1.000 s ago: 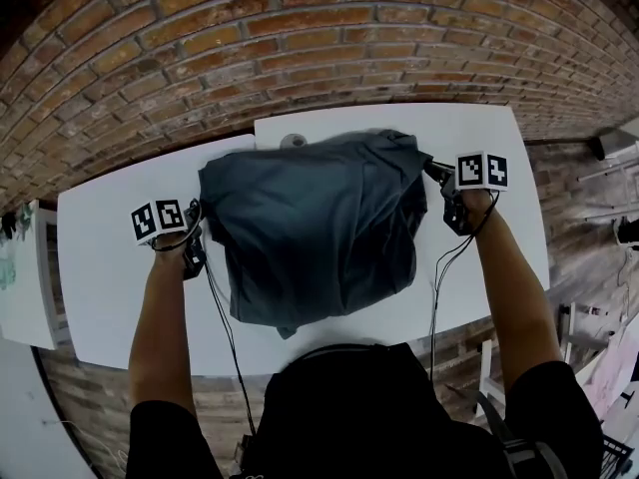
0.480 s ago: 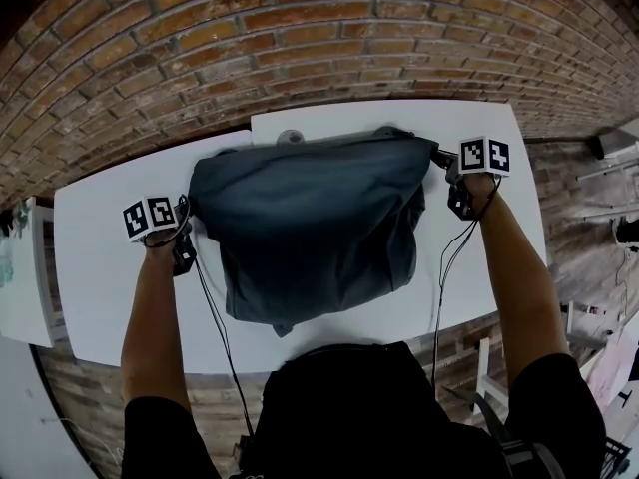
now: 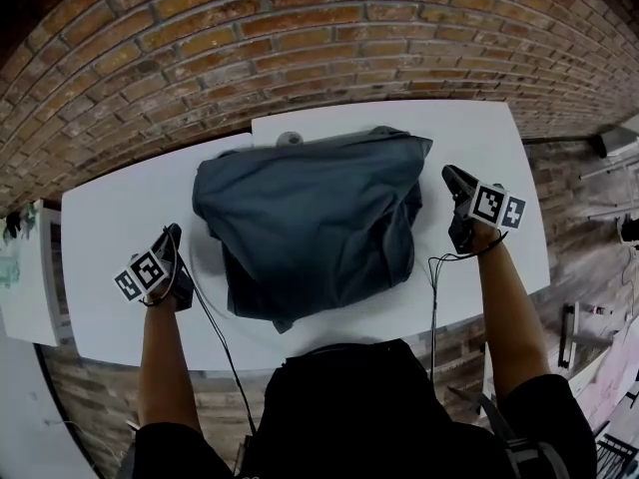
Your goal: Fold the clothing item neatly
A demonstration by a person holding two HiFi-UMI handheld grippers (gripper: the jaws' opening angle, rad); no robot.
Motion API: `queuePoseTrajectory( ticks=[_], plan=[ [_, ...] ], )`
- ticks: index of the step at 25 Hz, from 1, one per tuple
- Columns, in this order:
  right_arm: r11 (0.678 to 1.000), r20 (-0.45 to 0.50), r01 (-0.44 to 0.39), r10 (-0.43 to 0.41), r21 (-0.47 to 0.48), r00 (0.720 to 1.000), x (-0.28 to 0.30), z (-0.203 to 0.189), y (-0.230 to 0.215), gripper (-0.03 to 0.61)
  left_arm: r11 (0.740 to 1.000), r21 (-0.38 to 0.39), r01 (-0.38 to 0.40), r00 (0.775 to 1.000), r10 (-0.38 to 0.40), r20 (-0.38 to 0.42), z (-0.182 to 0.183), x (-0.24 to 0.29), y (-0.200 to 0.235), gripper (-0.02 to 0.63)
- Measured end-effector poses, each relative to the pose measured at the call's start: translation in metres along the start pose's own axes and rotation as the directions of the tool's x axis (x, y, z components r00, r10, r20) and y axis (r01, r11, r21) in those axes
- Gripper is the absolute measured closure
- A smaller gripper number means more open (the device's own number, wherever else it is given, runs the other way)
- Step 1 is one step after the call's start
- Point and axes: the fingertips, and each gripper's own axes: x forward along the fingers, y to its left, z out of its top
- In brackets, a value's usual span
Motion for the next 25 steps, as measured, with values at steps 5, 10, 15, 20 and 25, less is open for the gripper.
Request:
queuePoseTrajectory(
  ticks=[5,10,15,20,25],
  plan=[
    [0.991,0.203,-0.074,0.095,-0.107,0.975,-0.04,0.02,0.042,0.577,0.997,0.076,0.033,0.982,-0.046,0.185,0.0,-0.053,-0.03,0.617],
    [0.959,0.293,-0.128,0.202,-0.254,0.935,-0.071,0.021,0.101,0.578,0.991,0.13,0.026,0.95,-0.065,0.305,0.0,-0.094,-0.068,0.617],
    [0.942,0.348,-0.124,0.235,-0.313,0.908,-0.103,0.007,0.148,0.577,0.956,0.292,0.004,0.944,-0.099,0.313,-0.008,-0.131,-0.101,0.617],
    [0.948,0.384,-0.144,0.25,-0.283,0.889,-0.14,-0.021,0.18,0.578,0.955,0.295,0.043,0.924,-0.15,0.351,-0.026,-0.168,-0.103,0.617],
    [0.946,0.405,-0.1,0.225,-0.308,0.886,-0.192,-0.059,0.218,0.577,0.955,0.28,0.099,0.922,-0.194,0.335,-0.054,-0.207,-0.084,0.617]
  ],
)
